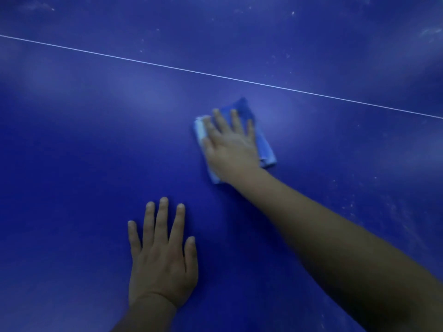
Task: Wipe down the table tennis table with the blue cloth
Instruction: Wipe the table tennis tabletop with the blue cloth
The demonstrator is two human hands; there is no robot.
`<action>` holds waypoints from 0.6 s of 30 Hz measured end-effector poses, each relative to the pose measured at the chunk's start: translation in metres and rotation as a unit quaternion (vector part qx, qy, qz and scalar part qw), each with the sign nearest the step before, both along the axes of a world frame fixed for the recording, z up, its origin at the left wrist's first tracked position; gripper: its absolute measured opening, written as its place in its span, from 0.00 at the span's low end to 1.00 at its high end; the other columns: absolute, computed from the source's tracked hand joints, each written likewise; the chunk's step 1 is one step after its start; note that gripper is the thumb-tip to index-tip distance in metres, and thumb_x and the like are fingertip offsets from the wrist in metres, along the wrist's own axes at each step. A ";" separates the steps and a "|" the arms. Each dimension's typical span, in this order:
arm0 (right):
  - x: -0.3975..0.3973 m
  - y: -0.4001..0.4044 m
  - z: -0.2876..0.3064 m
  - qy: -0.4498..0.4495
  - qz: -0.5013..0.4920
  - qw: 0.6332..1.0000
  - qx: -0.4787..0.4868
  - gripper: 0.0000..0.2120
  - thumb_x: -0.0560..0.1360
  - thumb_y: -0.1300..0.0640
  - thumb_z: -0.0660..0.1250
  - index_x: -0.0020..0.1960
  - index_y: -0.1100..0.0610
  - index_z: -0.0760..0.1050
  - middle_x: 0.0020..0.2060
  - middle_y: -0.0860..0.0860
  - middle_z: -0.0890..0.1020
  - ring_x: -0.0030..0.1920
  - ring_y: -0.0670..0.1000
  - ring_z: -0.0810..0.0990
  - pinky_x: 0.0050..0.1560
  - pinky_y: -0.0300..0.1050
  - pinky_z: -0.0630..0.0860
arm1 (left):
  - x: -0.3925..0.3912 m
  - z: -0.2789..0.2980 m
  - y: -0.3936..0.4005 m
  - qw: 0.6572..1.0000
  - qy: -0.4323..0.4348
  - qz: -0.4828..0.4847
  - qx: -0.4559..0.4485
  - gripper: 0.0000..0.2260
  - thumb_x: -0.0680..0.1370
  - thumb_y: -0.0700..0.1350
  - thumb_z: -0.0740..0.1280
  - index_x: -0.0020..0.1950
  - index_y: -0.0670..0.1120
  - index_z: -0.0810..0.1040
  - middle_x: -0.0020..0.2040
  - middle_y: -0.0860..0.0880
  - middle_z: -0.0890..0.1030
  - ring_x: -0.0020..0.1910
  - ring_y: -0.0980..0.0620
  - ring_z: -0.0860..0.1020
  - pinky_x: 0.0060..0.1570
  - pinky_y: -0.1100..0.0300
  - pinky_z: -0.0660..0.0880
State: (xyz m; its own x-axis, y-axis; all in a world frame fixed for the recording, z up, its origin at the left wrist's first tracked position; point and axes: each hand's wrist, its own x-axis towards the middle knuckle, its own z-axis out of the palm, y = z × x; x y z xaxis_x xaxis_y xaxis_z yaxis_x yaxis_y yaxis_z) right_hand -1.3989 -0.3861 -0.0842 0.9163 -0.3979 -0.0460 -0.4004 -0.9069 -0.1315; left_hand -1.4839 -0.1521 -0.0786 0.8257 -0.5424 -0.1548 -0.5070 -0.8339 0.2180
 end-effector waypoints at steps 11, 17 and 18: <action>-0.012 -0.180 0.000 0.022 -0.235 0.972 -0.018 0.26 0.83 0.47 0.46 0.80 0.47 0.54 0.81 0.49 0.55 0.79 0.62 0.52 0.74 0.70 0.48 | 0.001 -0.002 0.002 1.000 -0.009 -0.009 0.000 0.28 0.79 0.55 0.52 0.77 0.45 0.63 0.79 0.42 0.60 0.78 0.42 0.54 0.73 0.37 0.47; -0.049 -0.205 0.012 0.002 -0.422 0.906 0.032 0.28 0.82 0.46 0.42 0.81 0.49 0.52 0.81 0.50 0.52 0.80 0.62 0.47 0.74 0.71 0.44 | 0.002 0.000 0.000 1.000 0.010 -0.005 -0.005 0.29 0.79 0.56 0.51 0.78 0.45 0.61 0.79 0.43 0.59 0.79 0.42 0.53 0.74 0.40 0.43; -0.035 -0.183 0.011 -0.002 -0.396 0.918 0.019 0.27 0.83 0.48 0.44 0.81 0.50 0.53 0.81 0.51 0.54 0.79 0.64 0.49 0.74 0.71 0.46 | 0.002 0.001 0.000 1.000 0.013 -0.005 -0.005 0.29 0.79 0.56 0.51 0.78 0.45 0.61 0.79 0.43 0.58 0.79 0.43 0.52 0.74 0.40 0.42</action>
